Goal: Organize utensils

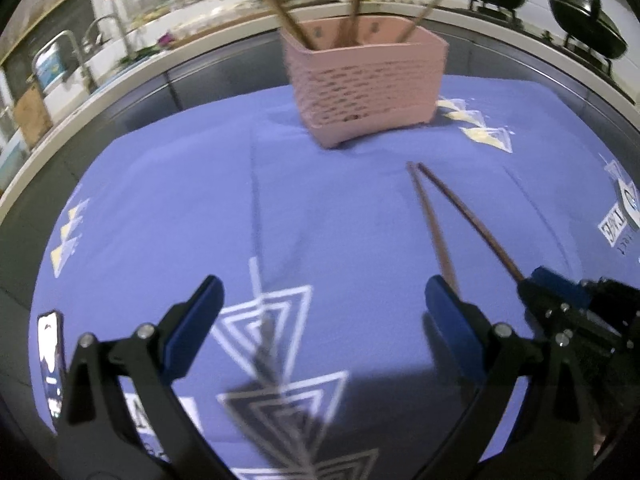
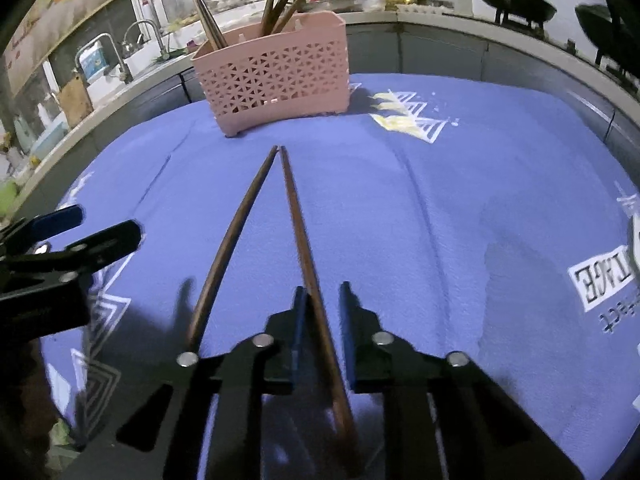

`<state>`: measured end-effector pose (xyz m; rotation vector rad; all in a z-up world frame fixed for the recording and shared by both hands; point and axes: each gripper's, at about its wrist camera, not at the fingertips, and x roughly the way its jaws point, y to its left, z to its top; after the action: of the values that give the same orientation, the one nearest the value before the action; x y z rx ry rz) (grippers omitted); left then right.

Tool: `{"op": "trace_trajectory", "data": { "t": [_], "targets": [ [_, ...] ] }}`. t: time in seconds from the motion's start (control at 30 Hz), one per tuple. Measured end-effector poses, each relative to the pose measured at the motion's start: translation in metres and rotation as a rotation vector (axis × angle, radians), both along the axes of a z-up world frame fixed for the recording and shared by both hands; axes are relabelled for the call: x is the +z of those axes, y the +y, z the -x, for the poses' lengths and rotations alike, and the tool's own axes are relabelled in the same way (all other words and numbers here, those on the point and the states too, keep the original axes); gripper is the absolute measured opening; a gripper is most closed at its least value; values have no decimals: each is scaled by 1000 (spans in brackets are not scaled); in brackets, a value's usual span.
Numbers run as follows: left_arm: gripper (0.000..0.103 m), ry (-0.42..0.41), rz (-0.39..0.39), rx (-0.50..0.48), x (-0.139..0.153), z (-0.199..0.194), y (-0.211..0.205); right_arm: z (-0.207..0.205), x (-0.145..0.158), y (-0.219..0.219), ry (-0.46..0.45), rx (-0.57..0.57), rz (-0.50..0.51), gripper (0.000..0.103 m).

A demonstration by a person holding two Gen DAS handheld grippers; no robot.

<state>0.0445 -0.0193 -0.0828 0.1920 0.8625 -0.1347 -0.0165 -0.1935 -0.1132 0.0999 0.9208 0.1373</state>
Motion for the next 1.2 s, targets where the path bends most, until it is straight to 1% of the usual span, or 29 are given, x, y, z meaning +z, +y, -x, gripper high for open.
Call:
{"op": "trace_trajectory", "data": {
  "t": [0.03,0.13,0.27,0.37,0.47,0.6,0.67,0.73,0.77,0.83,0.87,0.93,1.0,1.2],
  "targets": [
    [97,-1,-15,-14,-1,-1,-8,1,0,-3,7,0,-23,9],
    [97,8,-38,-47,-5,-3,-25,5,-1,-14,18,-12,-75,9],
    [96,13,-71,-77,-12,-2,-42,12,-1,-25,20,-44,-114,8],
    [91,21,-119,-91,-22,0,-52,17,-1,-31,18,-63,-132,9],
    [86,45,-147,-86,-34,-2,-55,18,-1,-32,18,-66,-138,9],
    [85,27,-125,-74,-35,0,-49,18,-1,-31,19,-66,-136,9],
    [75,25,-93,-85,-35,2,-44,17,-2,-31,21,-65,-136,9],
    [55,30,-46,-102,-35,4,-36,17,-2,-28,25,-61,-135,9],
    [52,30,-34,-106,-35,5,-33,17,-2,-27,26,-60,-135,9],
    [39,29,-17,-108,-36,8,-26,17,-1,-25,30,-54,-136,9],
    [34,35,1,-110,-36,9,-20,17,-1,-23,33,-50,-137,9],
    [14,46,29,-107,-35,9,-10,16,-1,-20,37,-40,-134,9],
    [9,52,43,-97,-36,10,0,16,-1,-16,40,-28,-132,9],
    [7,80,102,-69,-34,16,33,16,-1,-4,49,9,-121,9]
  ]
}}
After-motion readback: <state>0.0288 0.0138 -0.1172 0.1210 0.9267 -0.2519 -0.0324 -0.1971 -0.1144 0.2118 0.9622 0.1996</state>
